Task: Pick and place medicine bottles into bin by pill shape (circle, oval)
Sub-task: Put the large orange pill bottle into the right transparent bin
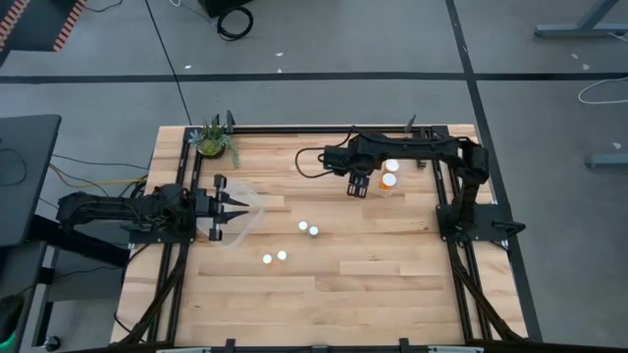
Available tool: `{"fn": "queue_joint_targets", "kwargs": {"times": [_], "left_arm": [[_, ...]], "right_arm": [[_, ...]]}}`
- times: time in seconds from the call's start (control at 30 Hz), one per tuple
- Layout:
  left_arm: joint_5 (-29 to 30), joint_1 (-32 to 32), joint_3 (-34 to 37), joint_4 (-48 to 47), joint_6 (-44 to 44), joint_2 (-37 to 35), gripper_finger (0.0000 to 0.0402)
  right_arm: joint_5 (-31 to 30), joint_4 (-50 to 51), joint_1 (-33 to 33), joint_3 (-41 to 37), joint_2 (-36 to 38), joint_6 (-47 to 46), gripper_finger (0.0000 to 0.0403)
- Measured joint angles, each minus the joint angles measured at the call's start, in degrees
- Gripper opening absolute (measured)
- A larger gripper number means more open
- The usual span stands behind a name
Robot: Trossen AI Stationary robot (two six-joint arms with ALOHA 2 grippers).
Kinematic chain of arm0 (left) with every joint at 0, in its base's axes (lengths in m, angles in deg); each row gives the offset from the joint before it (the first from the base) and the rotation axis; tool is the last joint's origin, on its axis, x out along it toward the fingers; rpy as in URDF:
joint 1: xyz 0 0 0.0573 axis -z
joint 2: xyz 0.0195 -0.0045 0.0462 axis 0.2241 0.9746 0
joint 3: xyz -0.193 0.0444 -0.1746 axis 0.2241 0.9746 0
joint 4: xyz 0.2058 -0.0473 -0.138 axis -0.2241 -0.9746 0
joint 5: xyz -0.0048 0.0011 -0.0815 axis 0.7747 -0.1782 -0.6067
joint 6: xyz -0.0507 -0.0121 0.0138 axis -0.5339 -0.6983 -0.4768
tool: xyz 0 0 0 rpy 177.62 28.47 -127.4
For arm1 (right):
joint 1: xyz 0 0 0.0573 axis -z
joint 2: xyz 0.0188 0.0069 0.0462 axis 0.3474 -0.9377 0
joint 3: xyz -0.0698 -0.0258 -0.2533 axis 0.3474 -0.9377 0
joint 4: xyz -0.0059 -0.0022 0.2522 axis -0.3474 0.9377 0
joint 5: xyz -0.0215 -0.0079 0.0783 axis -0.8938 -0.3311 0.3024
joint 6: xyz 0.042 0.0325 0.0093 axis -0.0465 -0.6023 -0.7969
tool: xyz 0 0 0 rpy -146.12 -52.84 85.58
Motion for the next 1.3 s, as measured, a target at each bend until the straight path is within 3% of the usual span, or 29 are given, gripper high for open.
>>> {"fn": "queue_joint_targets", "kwargs": {"times": [0.57, 1.3], "left_arm": [[0.00, 0.00, 0.00, -0.01, 0.01, -0.01, 0.0081], [-0.01, 0.00, -0.01, -0.01, 0.00, 0.00, 0.0078]], "right_arm": [[8.83, -1.97, 8.20, -5.91, 0.00, -3.30, 0.0206], [8.85, -14.50, 10.33, -14.45, -0.02, -2.99, 0.0206]]}}
